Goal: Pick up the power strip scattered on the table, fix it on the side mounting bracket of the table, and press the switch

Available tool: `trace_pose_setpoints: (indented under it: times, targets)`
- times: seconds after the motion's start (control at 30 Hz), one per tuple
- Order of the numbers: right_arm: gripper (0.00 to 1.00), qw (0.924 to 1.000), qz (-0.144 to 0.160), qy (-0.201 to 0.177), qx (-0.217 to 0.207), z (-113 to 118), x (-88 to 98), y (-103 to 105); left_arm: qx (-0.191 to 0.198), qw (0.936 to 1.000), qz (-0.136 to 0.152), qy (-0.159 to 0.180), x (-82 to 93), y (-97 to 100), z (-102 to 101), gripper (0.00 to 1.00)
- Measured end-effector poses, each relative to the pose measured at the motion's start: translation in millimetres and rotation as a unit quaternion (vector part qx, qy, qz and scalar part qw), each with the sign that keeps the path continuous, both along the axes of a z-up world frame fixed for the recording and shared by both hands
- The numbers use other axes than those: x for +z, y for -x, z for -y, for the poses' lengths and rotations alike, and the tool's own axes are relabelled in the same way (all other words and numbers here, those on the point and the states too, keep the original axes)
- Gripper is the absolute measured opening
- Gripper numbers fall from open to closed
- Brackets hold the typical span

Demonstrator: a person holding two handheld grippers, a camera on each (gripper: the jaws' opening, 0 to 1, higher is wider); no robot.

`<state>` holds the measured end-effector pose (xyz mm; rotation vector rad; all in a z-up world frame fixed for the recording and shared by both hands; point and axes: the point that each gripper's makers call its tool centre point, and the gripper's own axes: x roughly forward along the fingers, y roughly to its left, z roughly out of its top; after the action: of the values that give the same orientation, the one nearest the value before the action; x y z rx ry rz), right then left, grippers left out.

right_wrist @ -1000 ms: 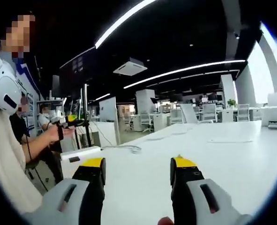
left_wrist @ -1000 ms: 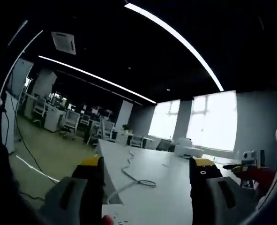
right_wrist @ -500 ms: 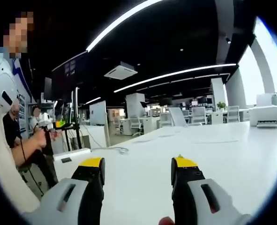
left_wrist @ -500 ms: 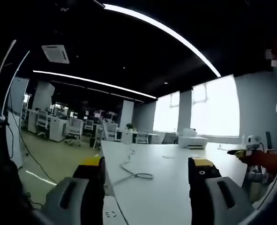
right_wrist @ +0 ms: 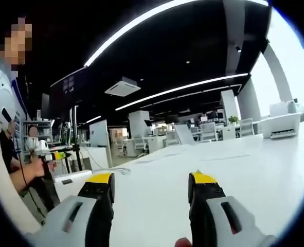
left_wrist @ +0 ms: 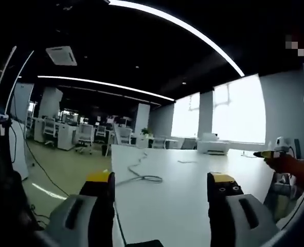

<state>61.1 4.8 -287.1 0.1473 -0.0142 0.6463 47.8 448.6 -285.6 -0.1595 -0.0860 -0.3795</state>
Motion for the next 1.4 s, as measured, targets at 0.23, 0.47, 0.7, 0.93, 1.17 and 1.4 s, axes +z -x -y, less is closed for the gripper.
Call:
trace_pose_setpoints:
  times: [0.23,0.47,0.7,0.93,1.17,1.4]
  targets:
    - [0.54,0.9996,0.001,-0.001,-0.027,18.2,-4.2,5.6,0.041,0.9991,0.007,-0.013,-4.2,13.2,0.6,0.77]
    - [0.54,0.9990,-0.005,0.004,-0.044,28.9,-12.2,8.0,0.054,0.9984,0.002,-0.019,-13.1,23.6,12.3,0.78]
    - [0.54,0.9989,-0.004,0.006,-0.046,28.7,-11.9,7.2,0.048,0.9986,-0.004,-0.023,-18.0,24.0,24.5,0.78]
    - [0.54,0.9988,-0.004,0.016,-0.046,29.1,-13.3,6.7,0.047,0.9985,-0.004,-0.027,-16.6,23.9,25.6,0.78]
    - [0.53,0.9987,-0.005,0.014,-0.048,28.7,-14.2,6.6,0.051,0.9981,-0.016,-0.031,-14.7,22.9,18.5,0.74]
    - [0.53,0.9988,-0.006,0.015,-0.046,27.9,-15.8,7.6,0.060,0.9973,-0.020,-0.037,-7.6,21.7,7.8,0.76]
